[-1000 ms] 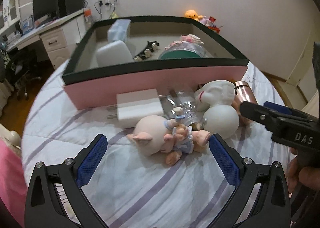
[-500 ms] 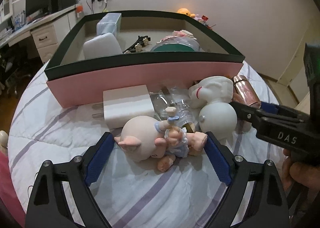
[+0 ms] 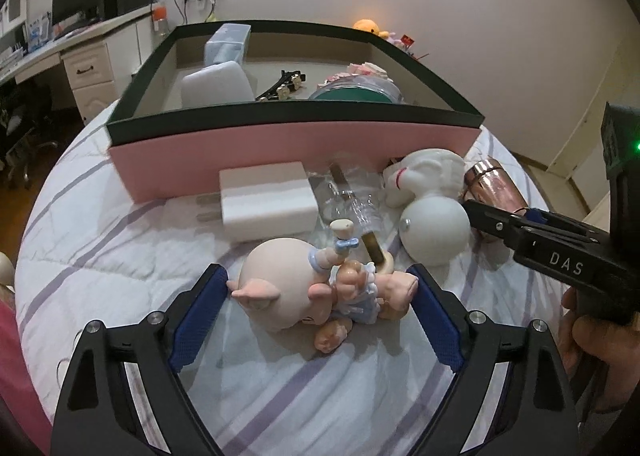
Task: Organize rigid objects
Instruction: 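Grasp the pig doll figure with the left tool while the right grasps the rose-gold canister, then carry both items over the box and open both tools to drop them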
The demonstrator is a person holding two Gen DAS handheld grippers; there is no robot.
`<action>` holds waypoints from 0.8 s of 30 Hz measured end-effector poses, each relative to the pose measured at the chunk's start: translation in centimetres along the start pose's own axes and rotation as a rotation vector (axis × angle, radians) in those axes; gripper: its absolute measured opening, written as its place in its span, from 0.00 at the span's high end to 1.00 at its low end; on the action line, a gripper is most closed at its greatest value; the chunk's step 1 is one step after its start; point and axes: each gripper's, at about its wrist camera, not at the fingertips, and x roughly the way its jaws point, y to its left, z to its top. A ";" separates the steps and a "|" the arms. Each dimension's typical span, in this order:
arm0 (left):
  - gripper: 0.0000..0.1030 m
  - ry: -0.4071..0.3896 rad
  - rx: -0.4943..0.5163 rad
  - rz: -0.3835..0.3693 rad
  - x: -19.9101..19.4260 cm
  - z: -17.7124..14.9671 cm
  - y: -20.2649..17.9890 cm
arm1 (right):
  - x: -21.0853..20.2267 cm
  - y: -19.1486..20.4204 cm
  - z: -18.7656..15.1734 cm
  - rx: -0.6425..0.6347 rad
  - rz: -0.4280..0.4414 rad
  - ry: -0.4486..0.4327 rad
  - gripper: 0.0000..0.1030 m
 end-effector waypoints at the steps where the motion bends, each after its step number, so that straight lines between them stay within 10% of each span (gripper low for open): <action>1: 0.12 -0.001 -0.001 0.001 -0.3 -0.2 0.1 | -0.3 -0.1 -0.1 0.005 0.004 -0.001 0.50; 24: 0.12 -0.055 -0.045 0.029 -3.4 -0.2 2.7 | 0.4 2.7 -1.3 -0.091 -0.003 0.078 0.53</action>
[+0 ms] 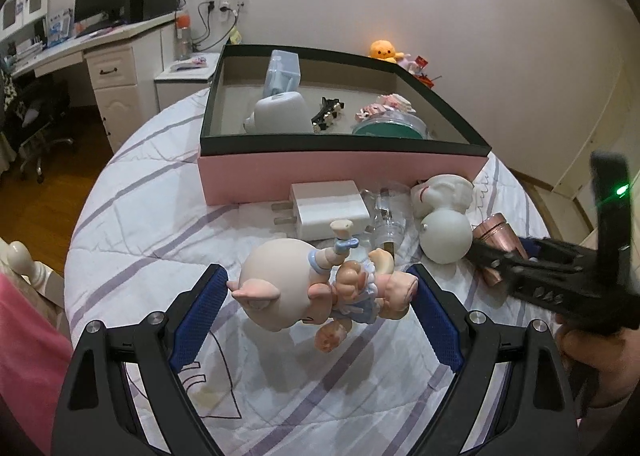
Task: Organize rigid objects
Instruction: 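Carry both items over the box and open both tools to drop them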
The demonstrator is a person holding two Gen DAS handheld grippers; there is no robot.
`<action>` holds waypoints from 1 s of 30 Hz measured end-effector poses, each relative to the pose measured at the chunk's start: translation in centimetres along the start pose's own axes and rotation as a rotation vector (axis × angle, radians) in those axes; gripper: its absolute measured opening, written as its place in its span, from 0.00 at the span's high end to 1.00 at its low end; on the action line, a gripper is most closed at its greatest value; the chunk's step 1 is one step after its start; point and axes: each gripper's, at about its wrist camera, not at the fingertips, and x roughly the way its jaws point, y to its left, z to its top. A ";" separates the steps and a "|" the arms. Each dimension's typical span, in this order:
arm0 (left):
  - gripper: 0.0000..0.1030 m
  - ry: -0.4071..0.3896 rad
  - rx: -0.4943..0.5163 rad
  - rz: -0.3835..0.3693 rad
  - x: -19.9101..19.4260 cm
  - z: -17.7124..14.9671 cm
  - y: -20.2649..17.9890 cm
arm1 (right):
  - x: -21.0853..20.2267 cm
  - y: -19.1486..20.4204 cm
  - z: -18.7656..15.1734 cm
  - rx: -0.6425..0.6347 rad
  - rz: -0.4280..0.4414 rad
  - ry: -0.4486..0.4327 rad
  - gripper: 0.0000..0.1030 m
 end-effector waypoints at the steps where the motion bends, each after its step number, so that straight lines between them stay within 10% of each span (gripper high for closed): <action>1: 0.12 -0.001 0.001 0.001 0.0 0.0 0.0 | 0.0 0.2 -0.2 -0.016 -0.015 -0.003 0.54; 12: 0.12 -0.043 0.024 0.000 -1.0 1.3 -0.3 | -4.2 -0.3 1.2 0.013 0.058 -0.105 0.54; 30: 0.12 -0.214 0.058 0.023 0.7 13.6 -0.5 | -3.4 1.0 14.5 -0.074 0.097 -0.251 0.54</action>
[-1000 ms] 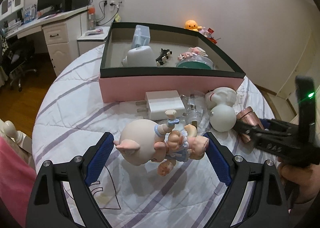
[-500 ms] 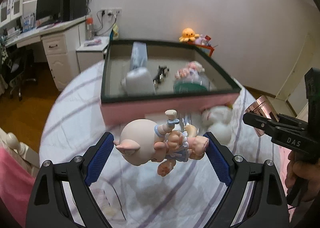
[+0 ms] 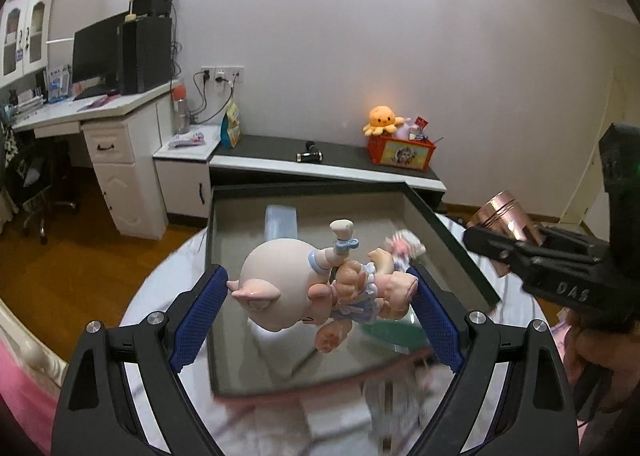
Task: Organize rigid objects
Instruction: 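Carry both items over the box and open both tools to drop them, then withdraw both tools from the box toward the remaining items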
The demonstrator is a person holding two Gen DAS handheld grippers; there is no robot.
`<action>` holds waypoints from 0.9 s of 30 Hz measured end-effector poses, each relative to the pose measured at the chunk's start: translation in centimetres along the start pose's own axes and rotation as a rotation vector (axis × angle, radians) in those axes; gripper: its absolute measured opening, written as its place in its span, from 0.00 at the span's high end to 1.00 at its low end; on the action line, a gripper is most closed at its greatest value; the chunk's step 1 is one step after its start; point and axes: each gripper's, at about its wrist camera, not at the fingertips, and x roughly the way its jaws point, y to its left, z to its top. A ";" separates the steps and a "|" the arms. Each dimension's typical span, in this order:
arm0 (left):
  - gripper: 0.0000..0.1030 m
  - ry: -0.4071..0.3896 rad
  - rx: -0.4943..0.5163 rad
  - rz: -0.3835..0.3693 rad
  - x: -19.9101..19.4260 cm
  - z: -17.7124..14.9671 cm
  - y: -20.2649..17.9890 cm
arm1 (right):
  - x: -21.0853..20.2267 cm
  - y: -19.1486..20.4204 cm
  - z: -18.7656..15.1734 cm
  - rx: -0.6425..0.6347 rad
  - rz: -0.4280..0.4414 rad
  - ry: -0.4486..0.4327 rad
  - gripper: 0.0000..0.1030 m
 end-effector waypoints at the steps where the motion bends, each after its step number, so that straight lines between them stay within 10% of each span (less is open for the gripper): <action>1: 0.12 0.003 0.001 -0.001 0.7 0.4 -0.1 | 0.9 -0.1 0.4 0.002 0.003 0.008 0.54; 11: 0.11 0.109 0.018 0.021 7.7 1.5 -1.0 | 6.0 -2.5 0.4 0.060 -0.022 0.088 0.53; 13: 0.09 0.118 0.013 0.038 8.1 1.3 -0.8 | 6.1 -3.1 0.2 0.072 -0.023 0.091 0.41; 15: 0.03 0.100 0.007 0.042 7.5 1.2 -0.6 | 5.6 -3.5 0.0 0.087 -0.032 0.072 0.15; 27: 0.00 -0.028 -0.015 0.073 0.3 0.2 0.8 | 0.7 -2.8 -0.9 0.138 -0.067 0.010 0.13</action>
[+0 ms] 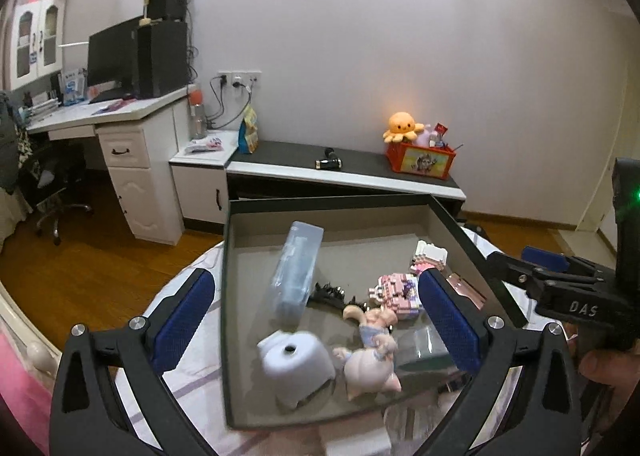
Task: Organize rigid objects
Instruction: 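Withdraw both tools from the box toward the remaining items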
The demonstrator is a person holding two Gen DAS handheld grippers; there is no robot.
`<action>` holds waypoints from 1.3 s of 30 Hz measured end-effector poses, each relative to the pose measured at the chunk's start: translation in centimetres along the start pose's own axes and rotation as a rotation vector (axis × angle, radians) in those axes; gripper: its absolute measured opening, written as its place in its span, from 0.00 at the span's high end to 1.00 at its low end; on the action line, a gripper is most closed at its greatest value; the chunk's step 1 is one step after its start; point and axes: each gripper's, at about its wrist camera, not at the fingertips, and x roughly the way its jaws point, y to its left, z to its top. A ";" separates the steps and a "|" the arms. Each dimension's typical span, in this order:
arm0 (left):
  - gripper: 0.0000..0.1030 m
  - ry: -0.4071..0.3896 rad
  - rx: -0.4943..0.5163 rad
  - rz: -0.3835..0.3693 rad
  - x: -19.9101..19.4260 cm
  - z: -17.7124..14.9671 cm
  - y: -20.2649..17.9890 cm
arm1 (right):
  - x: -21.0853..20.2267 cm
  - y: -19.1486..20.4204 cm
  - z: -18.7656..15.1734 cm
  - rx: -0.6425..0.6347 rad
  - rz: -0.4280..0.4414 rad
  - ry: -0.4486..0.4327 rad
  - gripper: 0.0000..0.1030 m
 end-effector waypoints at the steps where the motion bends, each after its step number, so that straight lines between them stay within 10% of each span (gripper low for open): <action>1: 0.00 -0.003 -0.001 0.003 -0.6 -0.2 0.2 | -0.6 0.2 -0.2 0.000 -0.002 -0.007 0.13; 39: 0.00 0.021 -0.084 0.085 -14.0 -9.6 3.1 | -12.1 3.8 -12.2 0.008 -0.007 -0.035 0.13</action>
